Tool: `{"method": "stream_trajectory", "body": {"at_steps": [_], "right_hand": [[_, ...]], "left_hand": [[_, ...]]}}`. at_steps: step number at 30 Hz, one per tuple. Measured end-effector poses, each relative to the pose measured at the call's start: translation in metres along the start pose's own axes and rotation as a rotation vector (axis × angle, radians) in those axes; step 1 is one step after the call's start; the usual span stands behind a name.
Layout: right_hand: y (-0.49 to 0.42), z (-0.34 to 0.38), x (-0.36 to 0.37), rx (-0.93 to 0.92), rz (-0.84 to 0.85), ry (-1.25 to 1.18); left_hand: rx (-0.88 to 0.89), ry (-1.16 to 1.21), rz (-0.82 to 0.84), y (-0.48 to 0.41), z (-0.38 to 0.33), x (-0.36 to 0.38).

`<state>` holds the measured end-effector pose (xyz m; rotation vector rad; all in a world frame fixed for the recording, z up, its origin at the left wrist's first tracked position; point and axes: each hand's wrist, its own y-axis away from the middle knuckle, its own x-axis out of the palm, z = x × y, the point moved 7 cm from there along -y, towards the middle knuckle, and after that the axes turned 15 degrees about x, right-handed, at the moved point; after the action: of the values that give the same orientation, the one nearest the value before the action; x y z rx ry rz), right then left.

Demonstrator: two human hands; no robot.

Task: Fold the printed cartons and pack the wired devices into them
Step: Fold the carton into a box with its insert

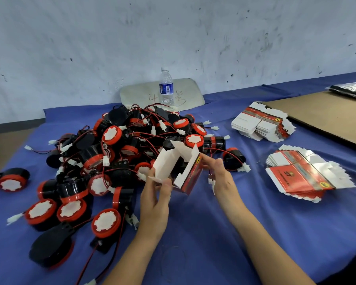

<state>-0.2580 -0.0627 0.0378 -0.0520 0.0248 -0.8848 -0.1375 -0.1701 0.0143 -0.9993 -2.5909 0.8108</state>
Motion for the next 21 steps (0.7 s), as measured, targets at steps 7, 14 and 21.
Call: {"method": "stream_trajectory", "body": {"at_steps": [7,14,21], "right_hand": [[0.006,0.001,-0.001,-0.055,0.021,0.004],[0.01,0.004,0.013,-0.067,0.17,-0.029],[0.011,0.004,0.011,-0.083,0.157,-0.066]], "left_hand": [[0.054,0.066,-0.013,-0.002,0.002,-0.003],[0.091,0.157,-0.02,-0.007,-0.006,0.0],[0.111,0.164,0.056,0.001,-0.014,0.012]]}}
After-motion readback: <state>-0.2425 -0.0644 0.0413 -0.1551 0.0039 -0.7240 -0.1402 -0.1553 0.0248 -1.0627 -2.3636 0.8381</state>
